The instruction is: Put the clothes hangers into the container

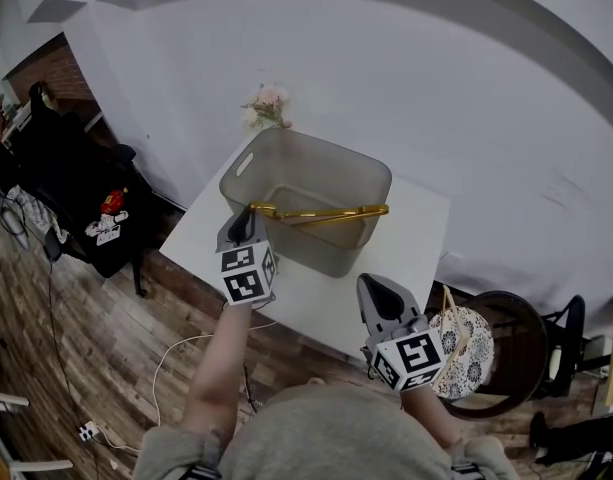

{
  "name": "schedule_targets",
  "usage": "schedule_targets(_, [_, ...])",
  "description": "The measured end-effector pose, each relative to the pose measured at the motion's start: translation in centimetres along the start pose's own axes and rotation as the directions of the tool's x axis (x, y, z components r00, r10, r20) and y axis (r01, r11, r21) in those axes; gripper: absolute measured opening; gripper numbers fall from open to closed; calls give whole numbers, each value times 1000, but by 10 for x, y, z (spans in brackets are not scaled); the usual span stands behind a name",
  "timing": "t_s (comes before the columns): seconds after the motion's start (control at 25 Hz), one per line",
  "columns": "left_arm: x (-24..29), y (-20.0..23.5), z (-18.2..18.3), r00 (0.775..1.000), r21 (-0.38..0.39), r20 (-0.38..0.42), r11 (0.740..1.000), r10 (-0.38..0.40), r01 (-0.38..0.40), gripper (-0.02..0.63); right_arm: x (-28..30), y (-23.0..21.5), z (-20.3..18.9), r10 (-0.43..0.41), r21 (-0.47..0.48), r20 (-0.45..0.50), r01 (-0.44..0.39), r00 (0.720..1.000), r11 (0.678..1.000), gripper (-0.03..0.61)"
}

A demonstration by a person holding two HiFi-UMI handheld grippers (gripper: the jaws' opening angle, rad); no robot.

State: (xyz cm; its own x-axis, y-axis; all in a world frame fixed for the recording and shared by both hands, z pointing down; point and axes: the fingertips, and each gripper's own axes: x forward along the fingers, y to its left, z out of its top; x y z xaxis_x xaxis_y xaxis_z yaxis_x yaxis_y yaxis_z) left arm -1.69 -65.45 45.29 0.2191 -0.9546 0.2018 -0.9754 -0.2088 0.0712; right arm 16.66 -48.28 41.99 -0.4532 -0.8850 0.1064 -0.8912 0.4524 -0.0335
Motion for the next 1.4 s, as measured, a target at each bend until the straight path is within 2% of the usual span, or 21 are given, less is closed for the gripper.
schedule_targets(0.28, [-4,-5,-5,1000,13,-12,1000,8,-8,26,-11,-2,0,-22,4,3,22,1000,1000,2])
schedule_targets(0.64, [-30,-18,-8,1000,-6,-6,1000,-25,24,26,-27,7,1,-33,11,6,33,999,999,2])
schedule_targets(1.12, [-118,-27,-17,998,-44,-3,997,-65,65,25,-69,54,1,-36,17,8,36,999,999,2])
schedule_targets(1.4, [-185,-33,-21,993,-54,15,991,-120,121,25,-102,91,-2,-43,22,15,42,999,999,2])
